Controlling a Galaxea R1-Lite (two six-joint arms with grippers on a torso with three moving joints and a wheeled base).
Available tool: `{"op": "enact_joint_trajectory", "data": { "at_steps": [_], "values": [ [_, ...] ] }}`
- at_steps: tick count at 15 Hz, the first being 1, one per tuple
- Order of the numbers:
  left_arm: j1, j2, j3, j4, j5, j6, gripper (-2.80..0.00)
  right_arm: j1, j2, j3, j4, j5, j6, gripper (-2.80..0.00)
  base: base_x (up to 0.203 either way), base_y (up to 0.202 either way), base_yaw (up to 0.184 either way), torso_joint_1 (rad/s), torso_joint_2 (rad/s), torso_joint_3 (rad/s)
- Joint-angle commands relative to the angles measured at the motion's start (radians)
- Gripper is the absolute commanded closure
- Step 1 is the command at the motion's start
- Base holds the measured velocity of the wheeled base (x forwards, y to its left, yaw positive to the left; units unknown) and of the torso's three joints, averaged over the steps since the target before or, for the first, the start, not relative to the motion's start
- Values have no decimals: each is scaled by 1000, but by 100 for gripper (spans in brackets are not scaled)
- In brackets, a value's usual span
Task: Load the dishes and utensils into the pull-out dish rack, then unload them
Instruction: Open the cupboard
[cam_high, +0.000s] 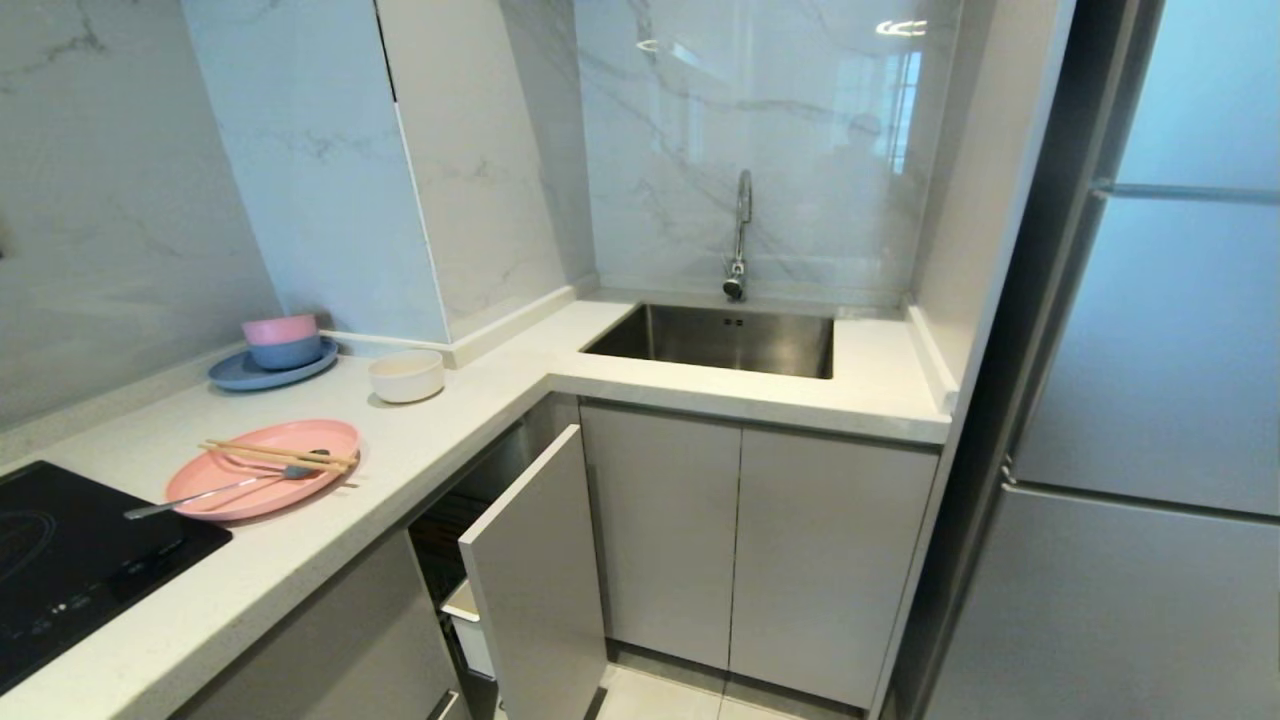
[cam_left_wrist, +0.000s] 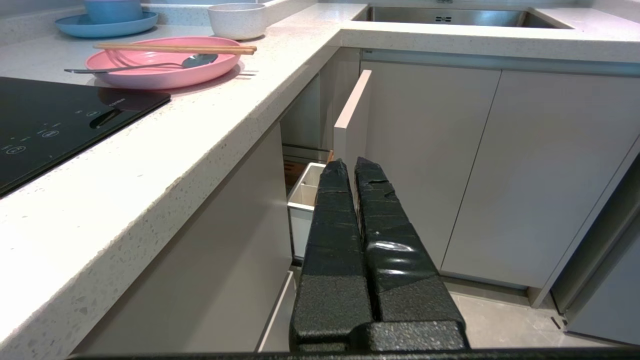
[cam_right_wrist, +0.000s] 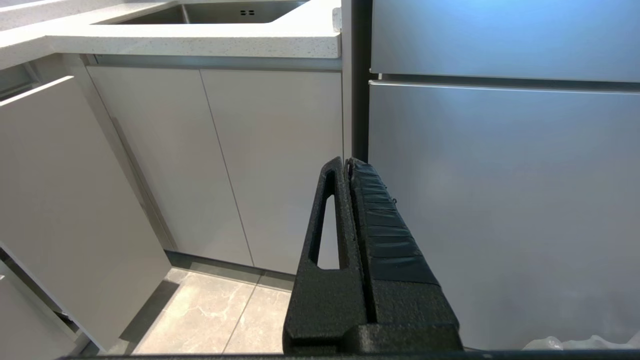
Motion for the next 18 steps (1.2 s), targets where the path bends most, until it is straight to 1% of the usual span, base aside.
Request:
{"op": "enact_joint_trajectory", "data": {
  "at_steps": [1,12,14,15,16,17,18],
  "values": [
    [0,-2,0,0,0,0,0,-1,1,2,0,0,1,0,0,0,0,0,0,0],
    [0,0,0,2,3,0,0,-1,1,2,0,0,1,0,0,0,0,0,0,0],
    [0,0,-1,-9,1,10,0,1,1,2,0,0,1,0,0,0,0,0,0,0],
    [0,0,-24,-22,2,7,0,-1,1,2,0,0,1,0,0,0,0,0,0,0],
    [0,-1,-76,-31,3,5,0,0,1,2,0,0,1,0,0,0,0,0,0,0],
    [0,2,-158,-24,4,5,0,-1,1,2,0,0,0,0,0,0,0,0,0,0],
    [0,12,-269,2,5,8,0,0,1,2,0,0,0,0,0,0,0,0,0,0]
  ]
}}
